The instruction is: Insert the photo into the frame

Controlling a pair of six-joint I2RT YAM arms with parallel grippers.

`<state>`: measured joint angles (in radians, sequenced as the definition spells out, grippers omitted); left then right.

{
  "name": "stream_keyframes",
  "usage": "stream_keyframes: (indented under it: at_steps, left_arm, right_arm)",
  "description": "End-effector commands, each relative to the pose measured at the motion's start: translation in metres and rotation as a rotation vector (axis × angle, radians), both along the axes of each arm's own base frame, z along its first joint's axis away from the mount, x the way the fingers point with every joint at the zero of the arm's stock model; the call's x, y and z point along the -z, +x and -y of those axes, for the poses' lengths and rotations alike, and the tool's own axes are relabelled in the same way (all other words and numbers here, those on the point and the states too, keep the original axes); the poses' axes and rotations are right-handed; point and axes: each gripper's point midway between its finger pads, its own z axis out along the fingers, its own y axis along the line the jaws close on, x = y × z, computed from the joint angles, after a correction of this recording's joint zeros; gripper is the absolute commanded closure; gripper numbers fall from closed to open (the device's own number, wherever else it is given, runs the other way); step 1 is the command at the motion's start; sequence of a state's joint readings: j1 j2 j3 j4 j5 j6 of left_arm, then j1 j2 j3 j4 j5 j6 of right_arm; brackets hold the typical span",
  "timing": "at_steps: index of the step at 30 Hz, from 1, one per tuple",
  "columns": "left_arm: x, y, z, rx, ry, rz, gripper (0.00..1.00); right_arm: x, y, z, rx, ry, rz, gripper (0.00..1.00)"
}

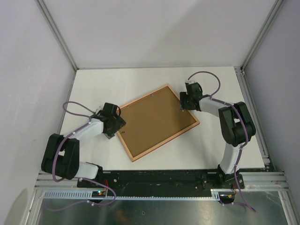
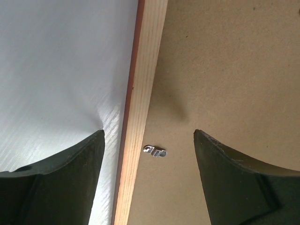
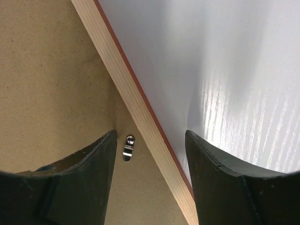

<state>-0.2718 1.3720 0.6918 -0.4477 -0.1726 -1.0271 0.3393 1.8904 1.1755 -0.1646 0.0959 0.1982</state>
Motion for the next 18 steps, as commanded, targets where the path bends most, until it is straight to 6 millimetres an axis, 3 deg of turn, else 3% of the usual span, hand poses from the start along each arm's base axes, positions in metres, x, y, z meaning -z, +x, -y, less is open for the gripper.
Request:
stream_keyframes:
  at_steps: [1,11,14,18]
  left_arm:
    - [-0.009,0.021,0.002,0.014,0.012,0.042,0.2]
    - [-0.003,0.056,0.005,0.125,0.059,0.014,0.26]
    - [-0.004,0.073,0.007,0.183,0.071,0.014,0.27]
    - [-0.009,0.086,0.007,0.23,0.084,0.028,0.27]
  right_arm:
    - [0.009,-0.022,0.014,0.022,-0.024,-0.049,0.39]
    - [0.013,-0.048,0.018,0.053,0.022,-0.09,0.89]
    - [0.013,-0.055,0.019,0.061,0.035,-0.099,0.97]
    - [0.014,-0.065,0.023,0.089,0.046,-0.118,1.0]
